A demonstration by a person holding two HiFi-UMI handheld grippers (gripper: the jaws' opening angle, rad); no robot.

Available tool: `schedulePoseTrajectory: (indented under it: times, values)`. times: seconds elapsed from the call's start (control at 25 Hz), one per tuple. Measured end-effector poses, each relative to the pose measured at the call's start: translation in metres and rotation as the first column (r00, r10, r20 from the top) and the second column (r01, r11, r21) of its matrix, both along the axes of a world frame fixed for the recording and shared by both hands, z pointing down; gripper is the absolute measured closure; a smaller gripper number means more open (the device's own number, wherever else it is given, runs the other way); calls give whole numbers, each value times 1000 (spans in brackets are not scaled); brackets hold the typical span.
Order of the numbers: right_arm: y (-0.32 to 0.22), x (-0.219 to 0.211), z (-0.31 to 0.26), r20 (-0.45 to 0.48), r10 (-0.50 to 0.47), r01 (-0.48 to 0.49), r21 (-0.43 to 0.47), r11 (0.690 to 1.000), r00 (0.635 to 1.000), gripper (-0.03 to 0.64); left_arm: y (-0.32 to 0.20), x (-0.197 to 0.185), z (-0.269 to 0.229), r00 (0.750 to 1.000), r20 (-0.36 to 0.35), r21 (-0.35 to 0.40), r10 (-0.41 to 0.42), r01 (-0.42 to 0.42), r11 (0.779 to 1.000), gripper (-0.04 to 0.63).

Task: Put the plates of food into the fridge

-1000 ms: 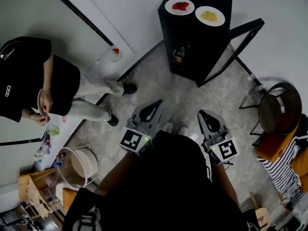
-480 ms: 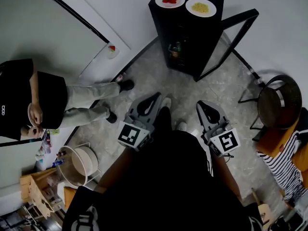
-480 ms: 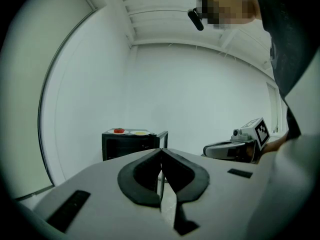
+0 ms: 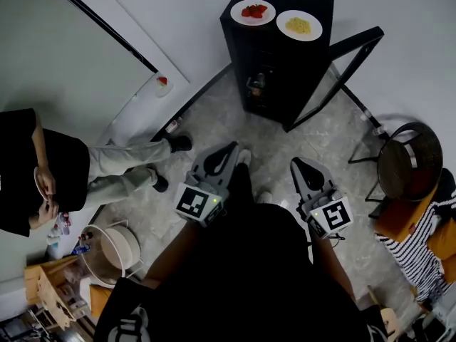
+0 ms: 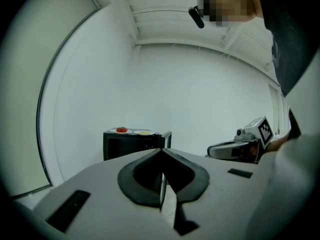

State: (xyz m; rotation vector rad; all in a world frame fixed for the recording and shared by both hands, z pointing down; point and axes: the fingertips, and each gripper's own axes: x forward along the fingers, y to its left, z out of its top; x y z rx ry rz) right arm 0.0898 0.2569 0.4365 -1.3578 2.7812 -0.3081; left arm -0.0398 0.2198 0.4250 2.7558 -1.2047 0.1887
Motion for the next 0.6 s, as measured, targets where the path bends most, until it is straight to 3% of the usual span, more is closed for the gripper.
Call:
schedulePoseTrajectory:
  times: [0.6]
  values:
    - [-117, -25, 4, -23, 23, -24, -55, 998, 999, 589, -125, -16, 3, 998, -53, -22, 41, -42, 999, 572]
